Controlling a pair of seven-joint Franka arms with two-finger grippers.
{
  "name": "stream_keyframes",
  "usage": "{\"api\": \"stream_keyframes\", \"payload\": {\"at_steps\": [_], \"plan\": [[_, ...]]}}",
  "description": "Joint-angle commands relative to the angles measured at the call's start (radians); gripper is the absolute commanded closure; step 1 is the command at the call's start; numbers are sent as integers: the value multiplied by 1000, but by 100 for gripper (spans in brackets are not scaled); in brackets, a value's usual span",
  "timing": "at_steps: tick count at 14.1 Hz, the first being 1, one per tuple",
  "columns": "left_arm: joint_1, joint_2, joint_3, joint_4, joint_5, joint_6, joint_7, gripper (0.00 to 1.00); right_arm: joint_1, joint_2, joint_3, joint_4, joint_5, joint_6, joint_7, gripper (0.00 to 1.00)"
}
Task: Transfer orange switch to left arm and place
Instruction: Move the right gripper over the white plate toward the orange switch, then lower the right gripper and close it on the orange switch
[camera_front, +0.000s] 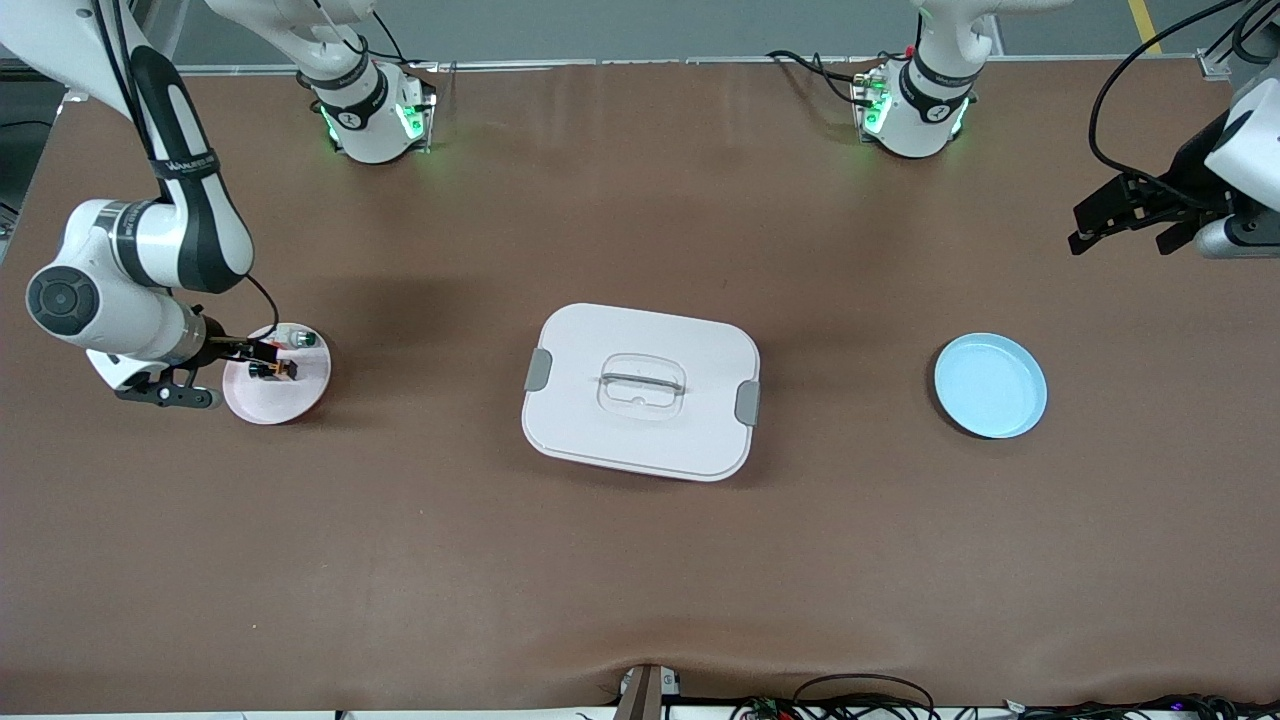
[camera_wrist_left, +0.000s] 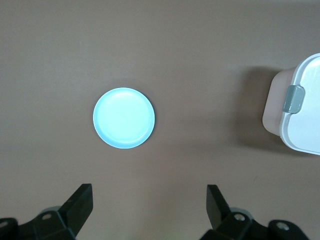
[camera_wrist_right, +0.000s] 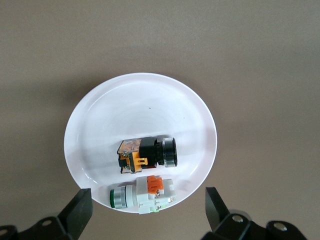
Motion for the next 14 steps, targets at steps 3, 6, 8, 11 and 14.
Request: {"api": "stream_keyframes", "payload": {"at_steps": [3, 6, 8, 11, 14], "plan": [[-1, 15, 2, 32, 25, -22, 6, 0, -8, -10, 3, -44, -24, 67, 18, 0], [-1, 15, 2, 32, 25, -22, 6, 0, -8, -1, 3, -79, -24, 122, 18, 0], [-1, 15, 2, 32, 25, -22, 6, 0, -8, 2, 3, -108, -24, 171, 18, 0], [-1, 15, 2, 32, 27, -22, 6, 0, -6, 16, 3, -108, -29, 176, 17, 0], [-1, 15, 2, 32, 27, -22, 6, 0, -9, 32, 2, -107, -101, 208, 18, 0]]}}
